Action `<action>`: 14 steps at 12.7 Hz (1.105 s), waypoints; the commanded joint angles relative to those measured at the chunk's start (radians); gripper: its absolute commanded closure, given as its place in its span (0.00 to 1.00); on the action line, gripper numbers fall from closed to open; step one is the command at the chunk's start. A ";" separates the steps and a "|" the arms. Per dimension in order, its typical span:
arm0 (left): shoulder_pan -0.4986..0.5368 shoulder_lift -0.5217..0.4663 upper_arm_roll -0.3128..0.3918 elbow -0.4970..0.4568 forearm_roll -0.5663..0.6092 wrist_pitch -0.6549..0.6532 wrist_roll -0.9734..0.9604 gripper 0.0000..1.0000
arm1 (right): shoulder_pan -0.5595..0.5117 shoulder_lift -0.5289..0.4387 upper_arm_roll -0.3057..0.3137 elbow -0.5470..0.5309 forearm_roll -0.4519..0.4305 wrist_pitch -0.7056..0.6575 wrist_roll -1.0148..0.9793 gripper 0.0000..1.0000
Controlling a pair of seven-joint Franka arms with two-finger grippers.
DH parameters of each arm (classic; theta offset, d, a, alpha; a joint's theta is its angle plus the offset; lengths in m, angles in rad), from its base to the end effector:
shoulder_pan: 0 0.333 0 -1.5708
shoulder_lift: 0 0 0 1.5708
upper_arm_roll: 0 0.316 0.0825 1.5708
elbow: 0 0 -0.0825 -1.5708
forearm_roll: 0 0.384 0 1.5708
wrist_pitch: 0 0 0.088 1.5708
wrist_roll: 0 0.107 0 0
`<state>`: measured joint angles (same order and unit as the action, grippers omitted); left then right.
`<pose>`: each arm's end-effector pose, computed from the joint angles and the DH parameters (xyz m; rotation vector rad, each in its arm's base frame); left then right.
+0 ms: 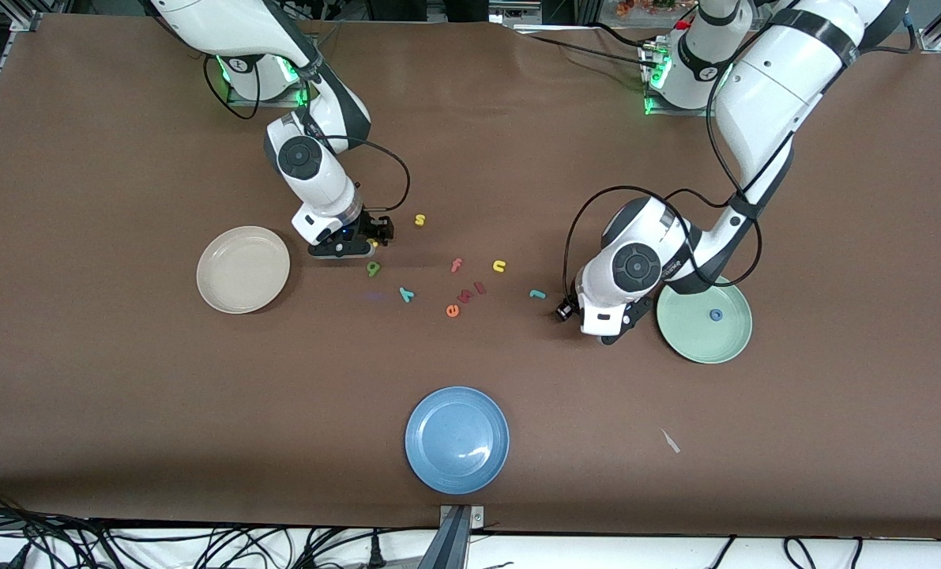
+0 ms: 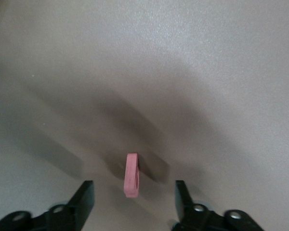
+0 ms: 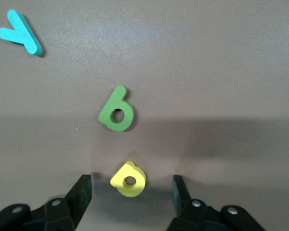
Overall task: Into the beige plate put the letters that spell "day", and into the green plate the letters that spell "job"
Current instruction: 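Grasp the pink d with the left gripper while the right gripper grasps yellow o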
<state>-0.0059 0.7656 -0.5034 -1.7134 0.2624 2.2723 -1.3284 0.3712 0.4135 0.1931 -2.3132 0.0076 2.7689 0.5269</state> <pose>0.5909 -0.2901 0.1793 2.8998 1.1243 -0.2868 0.4429 0.2847 0.1719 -3.0477 -0.0192 -0.0013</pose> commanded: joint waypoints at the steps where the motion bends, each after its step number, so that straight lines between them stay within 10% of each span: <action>1: -0.003 0.009 0.000 0.001 0.049 0.009 -0.023 0.48 | -0.009 0.010 0.009 0.003 -0.029 0.017 0.011 0.40; 5: -0.002 0.008 0.000 0.001 0.054 0.006 -0.012 0.97 | -0.009 0.011 0.011 0.003 -0.031 0.017 0.011 0.61; 9: 0.035 -0.047 -0.003 0.011 0.069 -0.022 0.116 1.00 | -0.011 0.010 0.009 0.003 -0.034 0.017 0.010 0.81; 14: 0.258 -0.126 -0.079 0.014 0.055 -0.219 0.498 1.00 | -0.026 -0.054 0.005 0.006 -0.040 -0.053 -0.015 0.83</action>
<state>0.1537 0.6676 -0.5371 -1.6792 0.3112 2.1132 -0.9733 0.3675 0.4032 0.1934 -2.3067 -0.0138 2.7633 0.5251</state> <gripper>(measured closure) 0.925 0.687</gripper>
